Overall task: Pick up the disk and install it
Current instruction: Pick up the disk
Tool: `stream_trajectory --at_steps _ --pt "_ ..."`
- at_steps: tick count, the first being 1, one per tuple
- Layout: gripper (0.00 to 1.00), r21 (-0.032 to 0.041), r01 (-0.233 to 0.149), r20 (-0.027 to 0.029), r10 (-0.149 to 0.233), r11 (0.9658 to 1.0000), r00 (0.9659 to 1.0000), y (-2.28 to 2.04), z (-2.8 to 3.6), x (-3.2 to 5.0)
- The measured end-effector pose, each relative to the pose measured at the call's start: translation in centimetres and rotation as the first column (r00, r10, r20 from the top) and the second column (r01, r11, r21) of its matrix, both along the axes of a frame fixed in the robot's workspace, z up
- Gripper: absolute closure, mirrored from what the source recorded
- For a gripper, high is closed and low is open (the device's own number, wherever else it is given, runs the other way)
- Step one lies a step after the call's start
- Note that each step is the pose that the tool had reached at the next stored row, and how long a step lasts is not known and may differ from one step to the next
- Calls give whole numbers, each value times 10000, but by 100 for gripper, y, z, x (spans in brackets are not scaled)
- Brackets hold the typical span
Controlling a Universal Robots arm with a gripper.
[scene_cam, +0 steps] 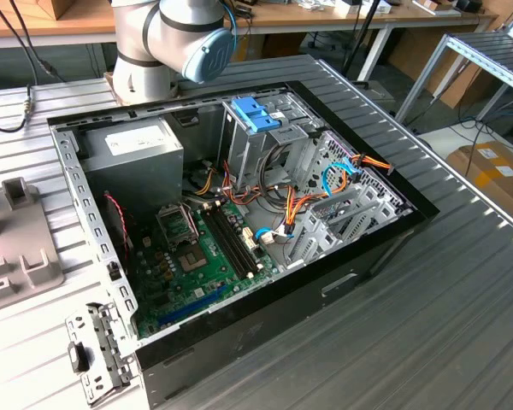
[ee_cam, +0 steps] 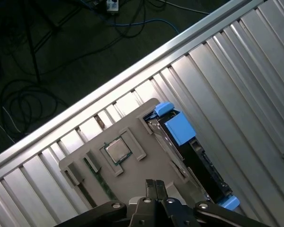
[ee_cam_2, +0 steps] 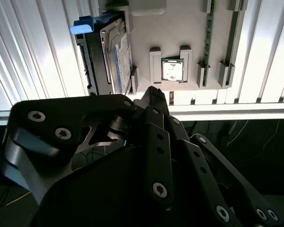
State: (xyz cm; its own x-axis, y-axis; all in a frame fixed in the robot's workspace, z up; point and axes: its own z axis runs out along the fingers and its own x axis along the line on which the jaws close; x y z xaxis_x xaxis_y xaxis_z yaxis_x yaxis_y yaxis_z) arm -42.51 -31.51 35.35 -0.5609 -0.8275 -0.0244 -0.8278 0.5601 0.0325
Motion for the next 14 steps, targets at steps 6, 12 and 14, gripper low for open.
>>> stream_trajectory --at_steps 6,12,14 --pt "89 0 -238 0 238 9997 9997 0 0 0" --pt "89 0 -476 0 476 9989 9989 0 0 0" --pt "89 0 -627 0 627 9980 9980 0 0 0"
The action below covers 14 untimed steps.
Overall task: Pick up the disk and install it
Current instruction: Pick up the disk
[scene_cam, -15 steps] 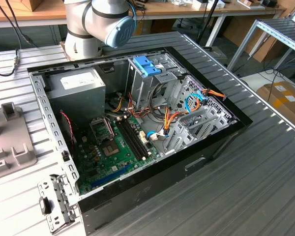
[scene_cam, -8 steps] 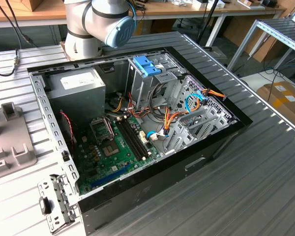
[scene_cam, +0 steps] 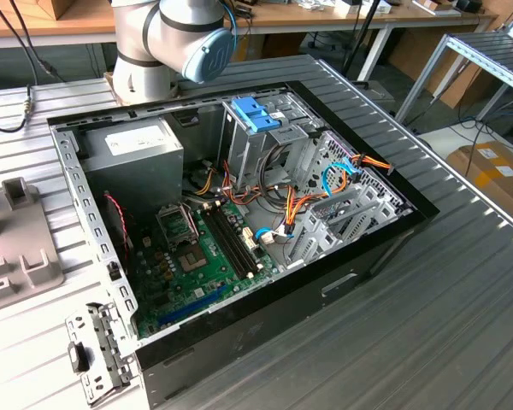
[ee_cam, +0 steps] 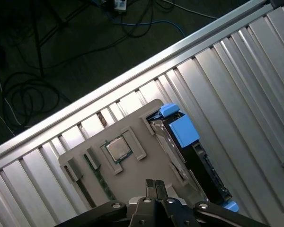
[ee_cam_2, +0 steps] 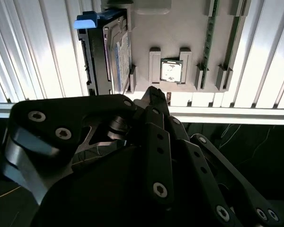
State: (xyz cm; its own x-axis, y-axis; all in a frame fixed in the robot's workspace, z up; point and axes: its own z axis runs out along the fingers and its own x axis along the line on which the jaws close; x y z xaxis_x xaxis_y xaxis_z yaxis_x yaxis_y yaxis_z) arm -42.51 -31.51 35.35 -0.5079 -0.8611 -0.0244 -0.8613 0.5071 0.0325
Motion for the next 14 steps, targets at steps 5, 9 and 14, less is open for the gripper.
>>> stream_trajectory --at_steps 5,9,14 --pt "89 0 -212 0 212 9998 9998 0 0 0" --pt "89 0 -402 0 402 9992 9992 0 0 0" --pt "89 0 -678 0 678 9977 9977 0 0 0"
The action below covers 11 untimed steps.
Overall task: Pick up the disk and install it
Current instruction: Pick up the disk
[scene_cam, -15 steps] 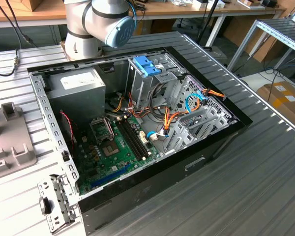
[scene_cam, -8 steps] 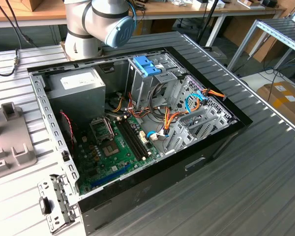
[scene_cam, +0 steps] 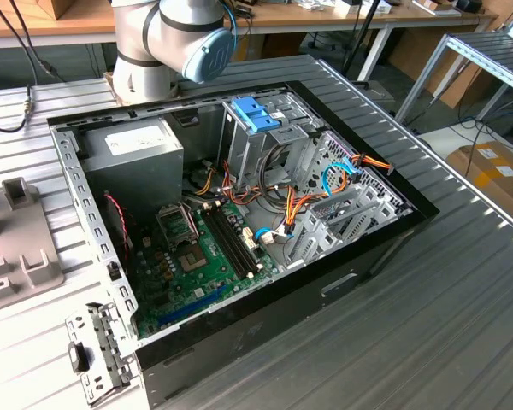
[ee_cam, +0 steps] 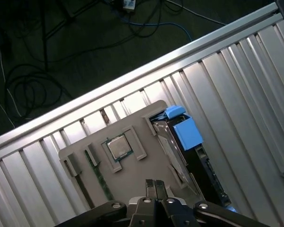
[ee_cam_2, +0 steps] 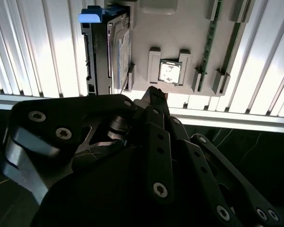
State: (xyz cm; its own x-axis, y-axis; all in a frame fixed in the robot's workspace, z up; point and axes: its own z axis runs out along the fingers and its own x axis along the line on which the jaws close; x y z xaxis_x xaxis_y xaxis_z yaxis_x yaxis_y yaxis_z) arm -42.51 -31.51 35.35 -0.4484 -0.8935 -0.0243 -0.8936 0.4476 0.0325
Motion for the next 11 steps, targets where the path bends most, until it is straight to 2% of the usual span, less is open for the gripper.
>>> stream_trajectory --at_steps 11 --pt "89 0 -600 0 600 9982 9982 0 0 0"
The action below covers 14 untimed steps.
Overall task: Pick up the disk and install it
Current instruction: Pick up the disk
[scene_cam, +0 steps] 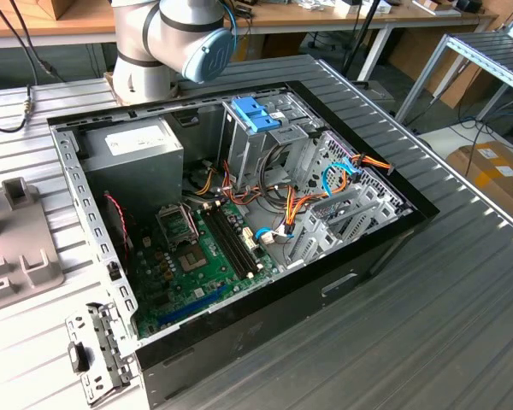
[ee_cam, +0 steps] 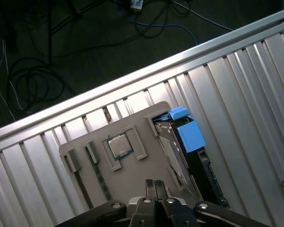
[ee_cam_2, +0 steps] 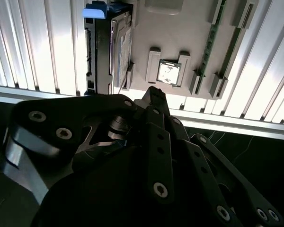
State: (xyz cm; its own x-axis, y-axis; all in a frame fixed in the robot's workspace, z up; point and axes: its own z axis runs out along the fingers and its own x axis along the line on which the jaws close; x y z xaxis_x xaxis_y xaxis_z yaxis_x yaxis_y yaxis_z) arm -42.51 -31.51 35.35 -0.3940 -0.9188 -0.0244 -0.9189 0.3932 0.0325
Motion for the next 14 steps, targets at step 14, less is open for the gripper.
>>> stream_trajectory --at_steps 14 --pt "89 0 -1318 0 1318 9913 9913 0 0 0"
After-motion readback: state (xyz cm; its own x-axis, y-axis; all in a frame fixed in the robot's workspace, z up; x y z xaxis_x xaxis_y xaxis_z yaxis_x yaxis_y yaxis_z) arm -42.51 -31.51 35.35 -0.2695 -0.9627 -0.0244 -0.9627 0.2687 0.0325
